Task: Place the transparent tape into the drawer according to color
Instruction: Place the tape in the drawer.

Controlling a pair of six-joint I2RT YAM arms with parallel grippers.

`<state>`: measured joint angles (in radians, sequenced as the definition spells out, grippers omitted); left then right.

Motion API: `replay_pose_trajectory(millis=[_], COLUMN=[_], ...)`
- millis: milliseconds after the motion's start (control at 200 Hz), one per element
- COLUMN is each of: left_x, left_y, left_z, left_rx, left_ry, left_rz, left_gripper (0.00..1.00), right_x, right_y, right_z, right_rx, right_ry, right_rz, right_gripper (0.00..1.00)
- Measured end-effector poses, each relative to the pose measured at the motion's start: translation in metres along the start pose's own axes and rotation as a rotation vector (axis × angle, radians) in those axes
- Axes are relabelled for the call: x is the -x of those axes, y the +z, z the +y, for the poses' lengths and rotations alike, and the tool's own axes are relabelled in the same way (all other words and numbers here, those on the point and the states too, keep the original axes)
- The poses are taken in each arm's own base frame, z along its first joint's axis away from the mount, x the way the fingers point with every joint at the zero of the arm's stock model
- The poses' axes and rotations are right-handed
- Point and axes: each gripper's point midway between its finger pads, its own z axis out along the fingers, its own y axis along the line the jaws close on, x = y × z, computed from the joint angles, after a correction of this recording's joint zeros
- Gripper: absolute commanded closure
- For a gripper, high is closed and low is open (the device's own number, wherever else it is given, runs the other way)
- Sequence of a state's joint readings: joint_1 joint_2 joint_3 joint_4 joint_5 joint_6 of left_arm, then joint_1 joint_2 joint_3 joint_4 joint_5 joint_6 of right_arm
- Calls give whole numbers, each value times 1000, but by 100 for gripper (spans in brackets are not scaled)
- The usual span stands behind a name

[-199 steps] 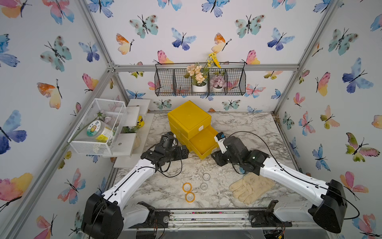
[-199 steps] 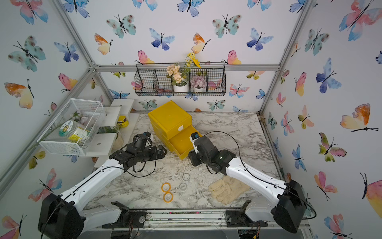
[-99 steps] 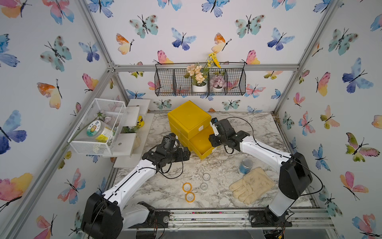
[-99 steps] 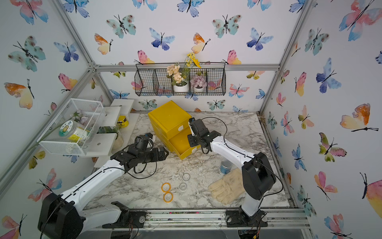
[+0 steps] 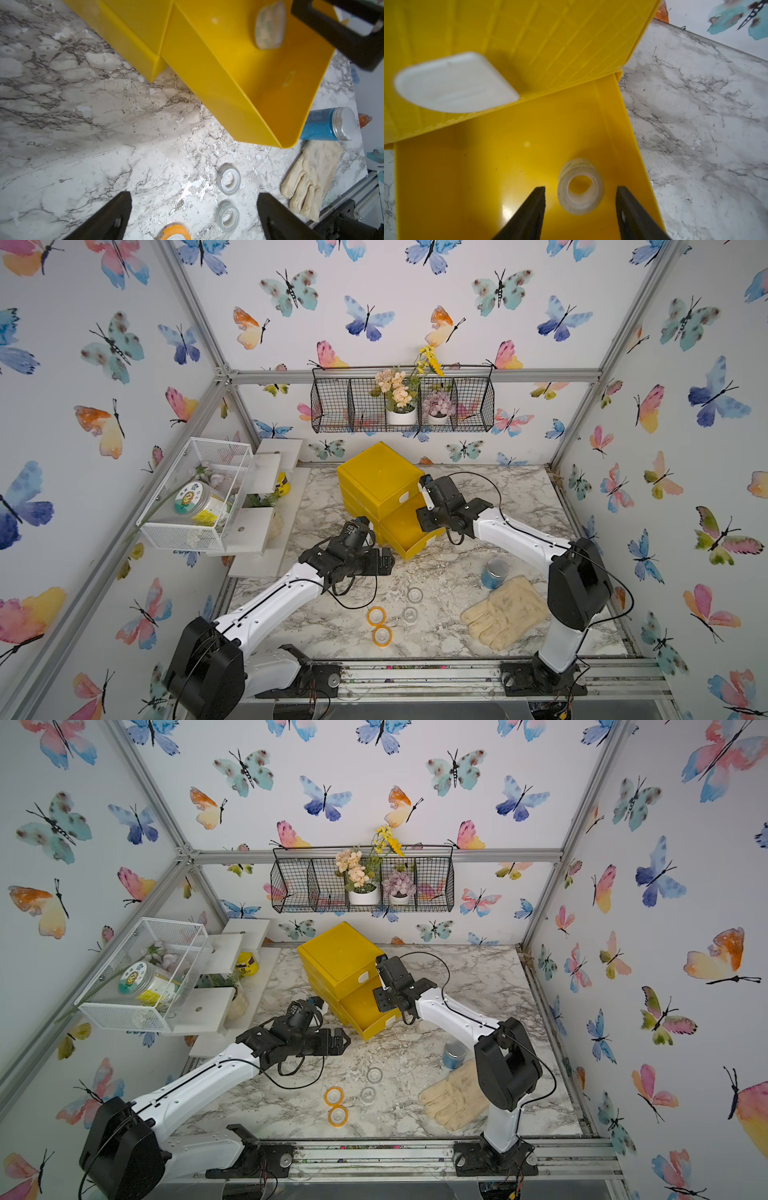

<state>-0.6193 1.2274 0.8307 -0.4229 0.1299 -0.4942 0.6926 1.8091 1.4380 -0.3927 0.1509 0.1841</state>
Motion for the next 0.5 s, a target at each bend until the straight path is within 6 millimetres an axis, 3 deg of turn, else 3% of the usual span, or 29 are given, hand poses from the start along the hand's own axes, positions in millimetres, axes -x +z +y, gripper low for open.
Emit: replay_pose_trajectory(millis=[250, 501], left_x=[-19, -53], left_y=[7, 18], left_z=[-13, -39], left_rx=[0, -25], left_ry=[62, 192], left_rz=[41, 129], left_gripper=[0, 7], right_x=[3, -1], right_y=[-7, -58], right_z=[0, -6], right_rx=[5, 43], right_ry=[11, 78], right_rz=[-23, -125], right_gripper=[39, 39])
